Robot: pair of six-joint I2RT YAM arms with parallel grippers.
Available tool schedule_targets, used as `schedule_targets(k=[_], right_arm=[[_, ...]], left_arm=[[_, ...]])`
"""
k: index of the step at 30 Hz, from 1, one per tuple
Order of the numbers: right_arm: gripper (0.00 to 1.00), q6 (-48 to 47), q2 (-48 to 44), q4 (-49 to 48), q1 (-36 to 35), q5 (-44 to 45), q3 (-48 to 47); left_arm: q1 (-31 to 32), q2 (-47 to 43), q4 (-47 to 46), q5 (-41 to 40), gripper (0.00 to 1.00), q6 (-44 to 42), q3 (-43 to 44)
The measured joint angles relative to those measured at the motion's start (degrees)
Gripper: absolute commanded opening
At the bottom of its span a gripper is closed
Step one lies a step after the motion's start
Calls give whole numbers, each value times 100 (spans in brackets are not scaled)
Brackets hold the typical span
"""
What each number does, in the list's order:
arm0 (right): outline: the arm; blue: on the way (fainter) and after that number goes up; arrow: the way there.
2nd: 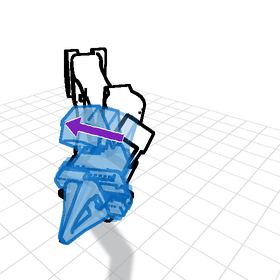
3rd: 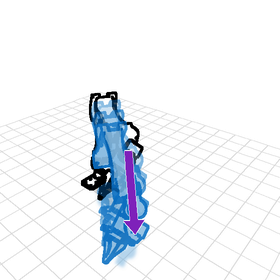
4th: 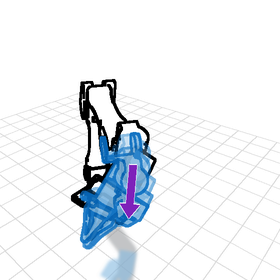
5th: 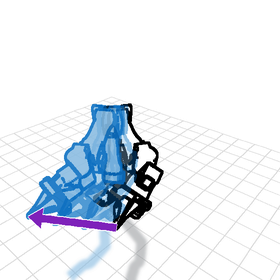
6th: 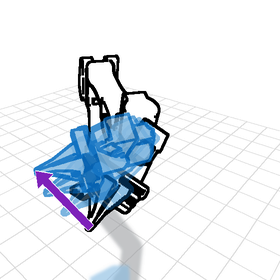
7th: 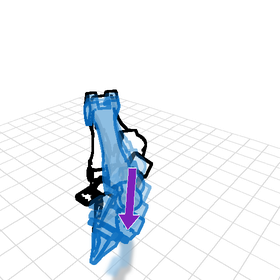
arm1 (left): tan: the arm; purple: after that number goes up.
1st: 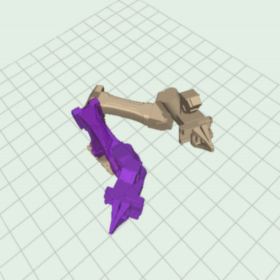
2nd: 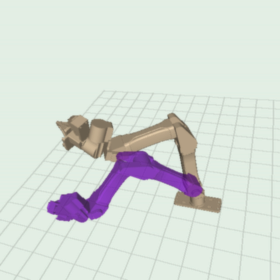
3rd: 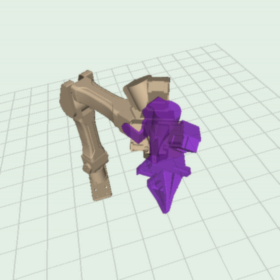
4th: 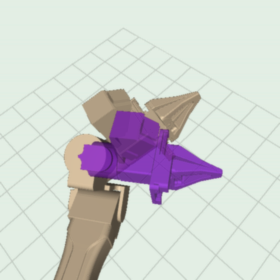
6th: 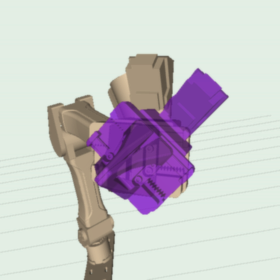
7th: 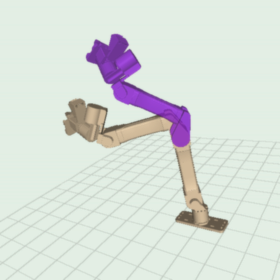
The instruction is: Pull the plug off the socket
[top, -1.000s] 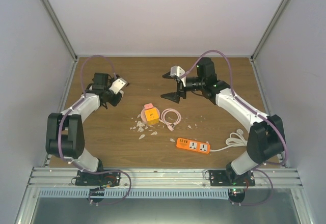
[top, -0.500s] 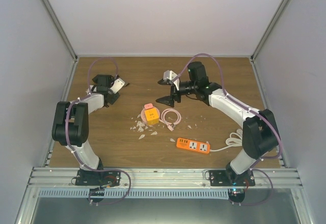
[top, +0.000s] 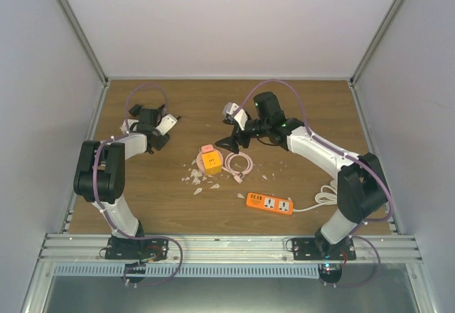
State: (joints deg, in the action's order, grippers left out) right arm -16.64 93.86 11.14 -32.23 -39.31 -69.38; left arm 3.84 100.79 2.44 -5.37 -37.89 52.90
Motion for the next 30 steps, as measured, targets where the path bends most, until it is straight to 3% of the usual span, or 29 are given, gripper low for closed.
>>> schedule_targets(k=[10, 30], right_arm=[[99, 695, -101, 208, -170, 713, 450], [100, 1443, 205, 83, -1703, 2719, 496]], left_arm=[[4, -15, 361, 533, 98, 179, 31], [2, -841, 481, 1014, 99, 483, 26]])
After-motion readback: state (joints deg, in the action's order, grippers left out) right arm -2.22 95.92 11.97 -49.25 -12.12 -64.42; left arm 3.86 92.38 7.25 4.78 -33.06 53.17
